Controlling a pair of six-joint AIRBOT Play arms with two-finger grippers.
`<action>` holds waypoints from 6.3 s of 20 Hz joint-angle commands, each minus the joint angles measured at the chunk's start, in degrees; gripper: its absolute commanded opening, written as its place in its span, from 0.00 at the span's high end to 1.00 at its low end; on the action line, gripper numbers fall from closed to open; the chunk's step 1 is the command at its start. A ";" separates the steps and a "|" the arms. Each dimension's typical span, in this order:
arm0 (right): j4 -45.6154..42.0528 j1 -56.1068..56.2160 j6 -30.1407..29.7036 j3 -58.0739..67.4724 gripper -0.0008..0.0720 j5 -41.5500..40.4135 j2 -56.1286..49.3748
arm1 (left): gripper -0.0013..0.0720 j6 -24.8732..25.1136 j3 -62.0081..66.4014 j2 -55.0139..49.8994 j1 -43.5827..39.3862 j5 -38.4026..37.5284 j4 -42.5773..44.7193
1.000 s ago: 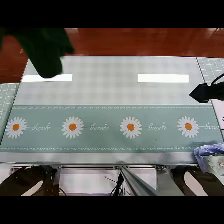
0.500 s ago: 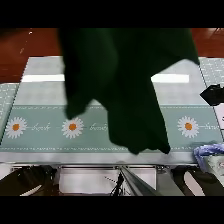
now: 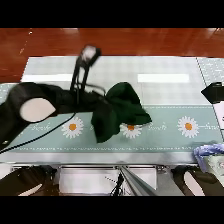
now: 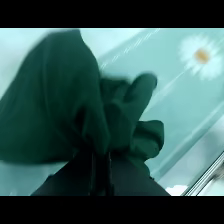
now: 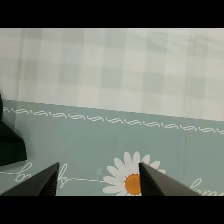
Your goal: Fold the shirts.
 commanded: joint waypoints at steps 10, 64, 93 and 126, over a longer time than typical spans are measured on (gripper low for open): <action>3.08 0.07 -3.91 -0.13 0.19 -1.11 -3.72 | 0.34 5.73 -11.04 -0.22 24.11 -10.16 4.90; 34.64 -3.26 -14.82 -15.02 0.32 -9.86 -29.46 | 0.94 36.26 -37.59 -7.17 60.04 -18.56 -35.41; 22.29 9.94 -18.01 -0.87 0.97 -8.98 -23.58 | 0.95 37.62 -11.28 -0.02 60.06 -22.10 -35.39; 2.01 4.26 -0.83 45.46 0.97 19.87 -14.99 | 0.95 5.75 27.54 21.29 60.02 -42.07 -25.38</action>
